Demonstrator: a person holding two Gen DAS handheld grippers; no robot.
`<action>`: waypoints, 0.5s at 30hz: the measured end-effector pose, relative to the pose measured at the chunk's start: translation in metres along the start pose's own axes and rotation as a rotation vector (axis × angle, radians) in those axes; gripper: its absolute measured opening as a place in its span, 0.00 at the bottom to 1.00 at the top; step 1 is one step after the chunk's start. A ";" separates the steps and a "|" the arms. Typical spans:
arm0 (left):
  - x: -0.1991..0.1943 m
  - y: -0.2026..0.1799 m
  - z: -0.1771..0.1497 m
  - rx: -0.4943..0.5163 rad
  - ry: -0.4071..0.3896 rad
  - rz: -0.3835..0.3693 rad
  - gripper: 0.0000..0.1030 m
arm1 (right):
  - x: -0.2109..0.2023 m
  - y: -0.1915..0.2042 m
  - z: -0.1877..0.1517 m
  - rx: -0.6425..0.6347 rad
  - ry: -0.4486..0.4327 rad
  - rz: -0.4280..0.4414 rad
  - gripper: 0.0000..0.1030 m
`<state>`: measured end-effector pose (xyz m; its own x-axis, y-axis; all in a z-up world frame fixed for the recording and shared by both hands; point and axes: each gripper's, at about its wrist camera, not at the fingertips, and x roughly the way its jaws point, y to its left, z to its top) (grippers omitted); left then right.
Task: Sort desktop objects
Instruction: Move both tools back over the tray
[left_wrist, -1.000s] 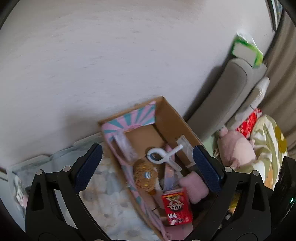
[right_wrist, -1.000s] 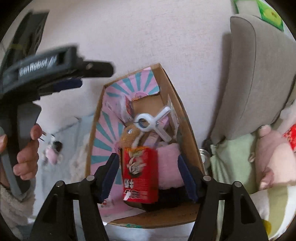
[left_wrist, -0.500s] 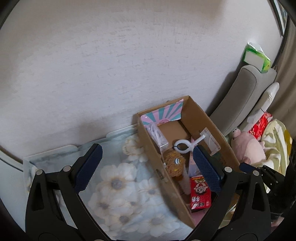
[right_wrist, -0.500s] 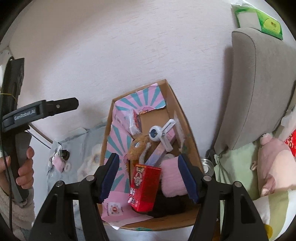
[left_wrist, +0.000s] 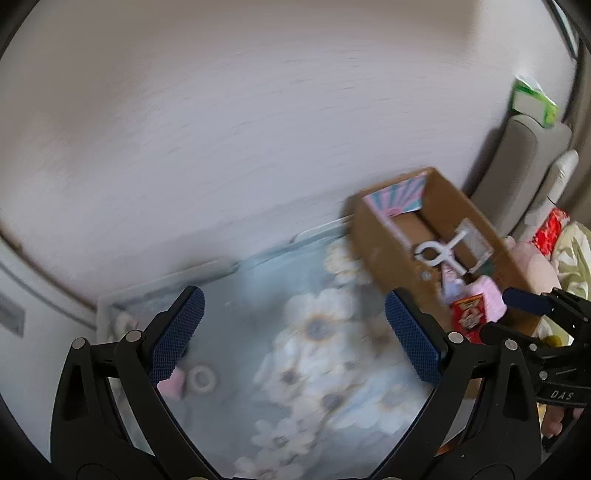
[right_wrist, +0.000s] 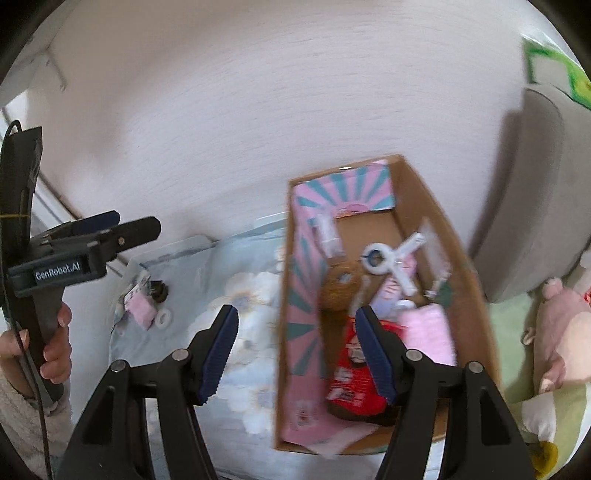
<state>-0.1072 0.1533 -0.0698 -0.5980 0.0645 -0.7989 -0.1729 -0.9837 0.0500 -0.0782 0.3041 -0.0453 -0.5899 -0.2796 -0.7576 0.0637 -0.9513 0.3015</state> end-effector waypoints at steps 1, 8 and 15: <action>-0.002 0.009 -0.003 -0.013 0.003 0.011 0.95 | 0.004 0.008 0.002 -0.013 0.008 0.005 0.60; -0.022 0.074 -0.027 -0.057 -0.013 0.135 0.96 | 0.025 0.067 0.018 -0.138 0.040 0.041 0.60; -0.018 0.138 -0.071 -0.180 0.042 0.123 0.96 | 0.053 0.107 0.019 -0.222 0.101 0.039 0.60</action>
<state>-0.0652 0.0048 -0.0913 -0.5721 -0.0615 -0.8179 0.0441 -0.9981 0.0442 -0.1184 0.1897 -0.0420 -0.5010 -0.3171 -0.8052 0.2666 -0.9418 0.2050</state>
